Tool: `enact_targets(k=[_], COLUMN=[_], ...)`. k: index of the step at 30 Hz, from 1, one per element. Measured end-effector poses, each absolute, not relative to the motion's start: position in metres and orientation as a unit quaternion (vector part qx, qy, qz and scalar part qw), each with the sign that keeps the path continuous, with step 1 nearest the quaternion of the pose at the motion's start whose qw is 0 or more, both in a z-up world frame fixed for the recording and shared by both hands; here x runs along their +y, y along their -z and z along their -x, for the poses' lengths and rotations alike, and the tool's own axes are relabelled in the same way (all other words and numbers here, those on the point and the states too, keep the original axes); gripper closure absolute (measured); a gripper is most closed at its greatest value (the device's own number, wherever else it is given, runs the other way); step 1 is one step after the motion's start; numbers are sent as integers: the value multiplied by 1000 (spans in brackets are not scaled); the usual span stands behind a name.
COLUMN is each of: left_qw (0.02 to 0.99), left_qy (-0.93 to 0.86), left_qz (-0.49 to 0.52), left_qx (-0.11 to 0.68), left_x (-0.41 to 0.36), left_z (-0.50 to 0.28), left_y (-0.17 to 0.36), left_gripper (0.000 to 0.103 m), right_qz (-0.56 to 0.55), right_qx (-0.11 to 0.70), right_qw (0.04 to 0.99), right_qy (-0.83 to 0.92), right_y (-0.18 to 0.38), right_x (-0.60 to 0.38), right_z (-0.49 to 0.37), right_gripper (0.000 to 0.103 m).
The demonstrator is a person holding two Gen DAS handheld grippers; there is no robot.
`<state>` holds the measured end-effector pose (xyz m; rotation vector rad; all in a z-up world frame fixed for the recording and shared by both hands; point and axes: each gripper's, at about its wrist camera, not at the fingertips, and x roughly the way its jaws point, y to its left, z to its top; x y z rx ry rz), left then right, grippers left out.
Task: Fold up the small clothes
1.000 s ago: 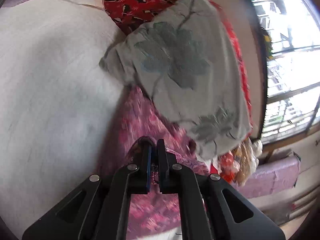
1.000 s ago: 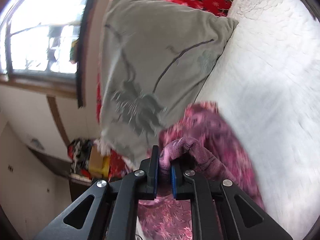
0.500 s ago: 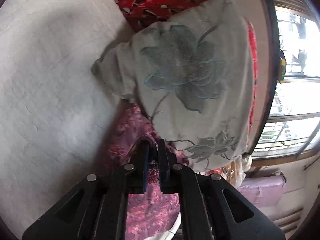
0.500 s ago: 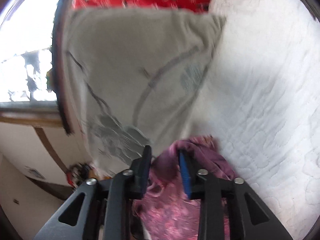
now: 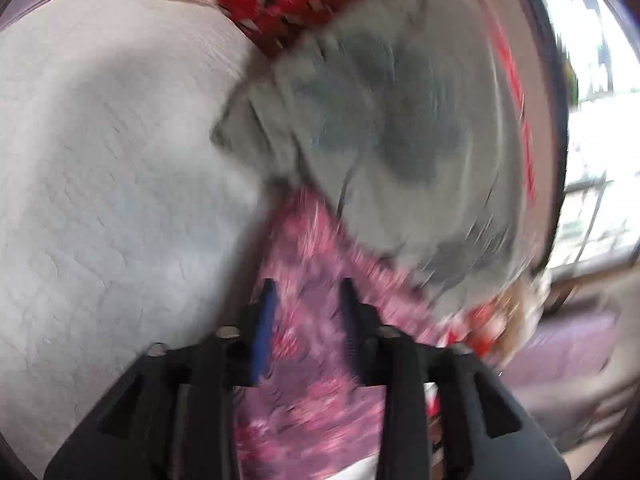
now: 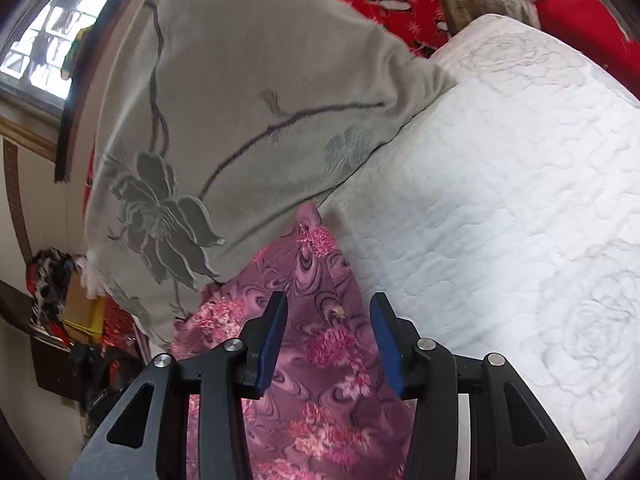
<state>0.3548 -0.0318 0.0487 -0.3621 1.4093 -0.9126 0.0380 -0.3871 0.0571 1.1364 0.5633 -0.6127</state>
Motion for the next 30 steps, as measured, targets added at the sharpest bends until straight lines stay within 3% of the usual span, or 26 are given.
enact_targets(k=[3, 5, 6, 9, 12, 13, 17, 20, 21, 24, 29, 30], left_qw=[660, 679, 686, 702, 705, 709, 732, 727, 726, 723, 722, 721], left_qy=[411, 402, 398, 391, 379, 374, 400, 420, 417, 393, 404, 405], left_qz=[90, 43, 27, 13, 18, 20, 0, -12, -21, -68, -76, -70], left_qx=[622, 613, 608, 595, 599, 597, 551, 542, 547, 564, 556, 557], left_x=[-50, -60, -63, -66, -63, -58, -41, -33, -34, -41, -25, -20], left_z=[-333, -323, -319, -315, -315, -315, -286, -256, -250, -235, -216, -214], left_y=[-37, -30, -27, -22, -27, -31, -60, -59, -53, -25, -47, -48], left_gripper=[62, 62, 62, 62, 64, 64, 63, 55, 53, 53, 53, 53], right_qz=[-522, -497, -483, -463, -460, -464, -436, -428, -425, -403, -429, -430], right_qx=[269, 250, 238, 205, 288, 309, 259, 235, 254, 353, 309, 301], right_qw=[761, 790, 803, 817, 776, 763, 794, 830, 830, 803, 802, 799], right_qy=[276, 259, 257, 276, 320, 327, 336, 272, 256, 262, 277, 293], right_y=[-48, -58, -65, -76, -49, -42, -71, -82, -76, -40, -63, -66], right_x=[-386, -382, -379, -378, -388, -389, -361, -328, -319, -301, -292, -292], right_z=[-53, -59, -58, -53, -64, -66, -48, -38, -38, -53, -12, 3], right_gripper=[51, 86, 99, 99, 98, 92, 84, 83, 78, 77, 76, 70])
